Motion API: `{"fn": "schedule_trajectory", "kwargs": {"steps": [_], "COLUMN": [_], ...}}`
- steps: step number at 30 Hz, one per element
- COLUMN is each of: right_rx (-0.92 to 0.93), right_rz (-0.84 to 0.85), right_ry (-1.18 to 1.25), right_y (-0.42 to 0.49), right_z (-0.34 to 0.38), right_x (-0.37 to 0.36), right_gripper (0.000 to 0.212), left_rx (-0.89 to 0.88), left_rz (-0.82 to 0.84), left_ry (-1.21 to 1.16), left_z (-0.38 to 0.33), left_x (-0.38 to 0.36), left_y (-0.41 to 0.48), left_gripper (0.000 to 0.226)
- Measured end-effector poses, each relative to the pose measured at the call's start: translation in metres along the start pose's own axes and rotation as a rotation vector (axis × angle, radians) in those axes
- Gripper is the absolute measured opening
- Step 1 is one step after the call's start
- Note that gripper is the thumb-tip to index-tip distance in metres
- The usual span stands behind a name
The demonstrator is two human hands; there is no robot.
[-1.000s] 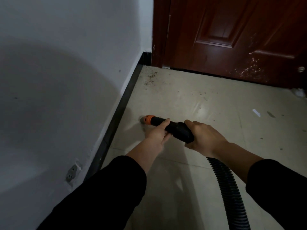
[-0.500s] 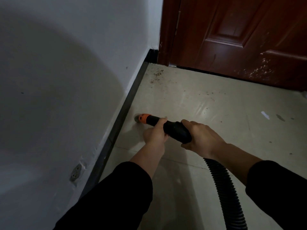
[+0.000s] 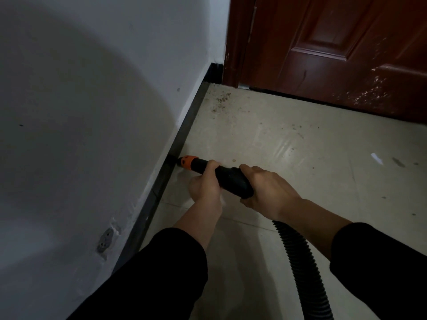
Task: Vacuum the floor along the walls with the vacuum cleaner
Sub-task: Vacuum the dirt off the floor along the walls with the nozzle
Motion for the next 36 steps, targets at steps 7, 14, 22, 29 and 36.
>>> {"fn": "schedule_trajectory", "kwargs": {"steps": [7, 14, 22, 29, 36], "right_rx": [-0.053, -0.098, -0.147, -0.156, -0.115], "right_rz": [-0.025, -0.037, -0.033, -0.028, -0.03], "right_ry": [-0.036, -0.052, -0.059, -0.084, -0.047], "right_y": [-0.007, -0.012, -0.016, -0.013, -0.003], "right_z": [-0.009, -0.022, -0.036, -0.04, -0.033], "right_x": [0.008, 0.013, 0.024, 0.032, 0.029], "right_gripper": [0.041, 0.037, 0.036, 0.035, 0.033], "left_rx": [0.06, 0.101, 0.12, 0.12, 0.117], "left_rz": [0.053, 0.076, 0.112, 0.124, 0.1], "left_ry": [-0.05, -0.047, -0.068, -0.07, -0.114], "left_z": [0.001, 0.004, 0.012, 0.011, 0.003], "left_x": [-0.016, -0.032, -0.054, -0.06, -0.051], "left_y": [-0.009, -0.014, -0.016, -0.013, -0.01], "left_gripper": [0.029, 0.024, 0.033, 0.031, 0.032]}}
Point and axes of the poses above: each hand's wrist, its own y-axis towards the middle knuckle, its own x-axis out of the back of the hand, z = x × y, the point moved 4 cm from there along y, towards the middle knuckle, and after that the axes turned 7 degrees about z, right-handed, at the moved point
